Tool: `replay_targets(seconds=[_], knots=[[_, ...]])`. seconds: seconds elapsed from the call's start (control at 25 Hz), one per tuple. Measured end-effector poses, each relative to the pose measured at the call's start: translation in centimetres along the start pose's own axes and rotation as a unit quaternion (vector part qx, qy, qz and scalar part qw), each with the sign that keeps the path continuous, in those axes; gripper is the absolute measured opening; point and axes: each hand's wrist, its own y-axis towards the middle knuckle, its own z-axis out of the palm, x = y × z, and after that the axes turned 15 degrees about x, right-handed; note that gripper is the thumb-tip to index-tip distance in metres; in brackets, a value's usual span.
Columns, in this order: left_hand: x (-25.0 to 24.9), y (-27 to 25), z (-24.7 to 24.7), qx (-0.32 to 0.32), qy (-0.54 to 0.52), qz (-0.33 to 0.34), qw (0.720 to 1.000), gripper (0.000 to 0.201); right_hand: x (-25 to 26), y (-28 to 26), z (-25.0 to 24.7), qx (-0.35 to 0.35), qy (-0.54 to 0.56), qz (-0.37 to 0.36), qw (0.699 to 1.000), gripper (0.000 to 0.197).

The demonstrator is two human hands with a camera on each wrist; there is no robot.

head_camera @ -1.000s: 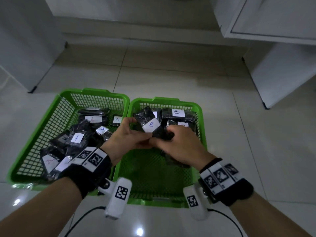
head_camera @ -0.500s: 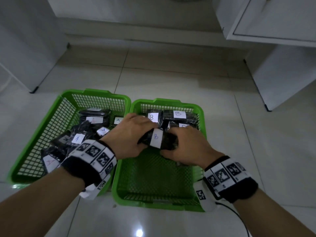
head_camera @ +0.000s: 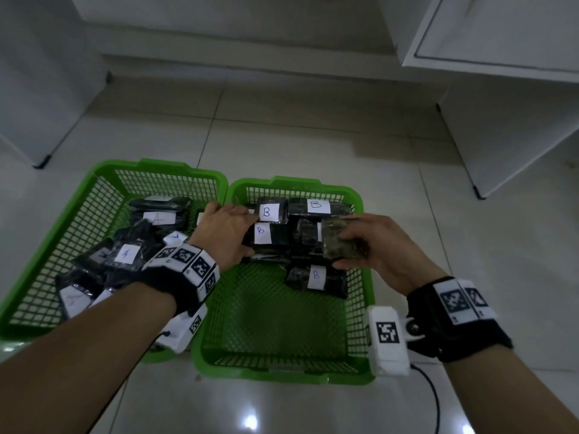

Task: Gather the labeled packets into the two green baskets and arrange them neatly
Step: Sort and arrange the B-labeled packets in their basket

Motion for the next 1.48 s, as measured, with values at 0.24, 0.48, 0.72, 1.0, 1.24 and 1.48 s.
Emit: replay_targets(seconds=[0.24,0.48,0.72,1.0,1.24,1.48], knots=[[-0.1,-0.6,-0.8,-0.006,-0.036,0.019,0.999,0.075,-3.1,0.9,1.2,-0.096,-0.315,-0.131,0.935,0.015],[-4.0,-3.3,-2.9,0.09,-0.563,0.07,0.819,0.027,-4.7,1.6,3.6,-0.081,-0.503,-0.329,0.795,0.048],[-2.6,-3.2,-1.9,0.046,-0.67,0.081,0.736,0.035,-4.3,1.4,3.4,-0.01,-0.41,-0.259,0.874,0.078],[-1.0,-4.3,-1.4,0.077,-0.637,0.085,0.762,0.04,-3.9,1.2,4.4,0.007,-0.552,-0.208,0.807,0.081],[-0.7,-4.1,-1.2,0.07,-0.663,0.051,0.743,0.03,-2.4,1.5,6.4,-0.003,-0.582,-0.132,0.802,0.097],[0.5,-2.8,-2.5,0.003,-0.626,0.034,0.779,0.029,0.0,4.2,6.5,0.024,-0.665,-0.148,0.732,0.047]])
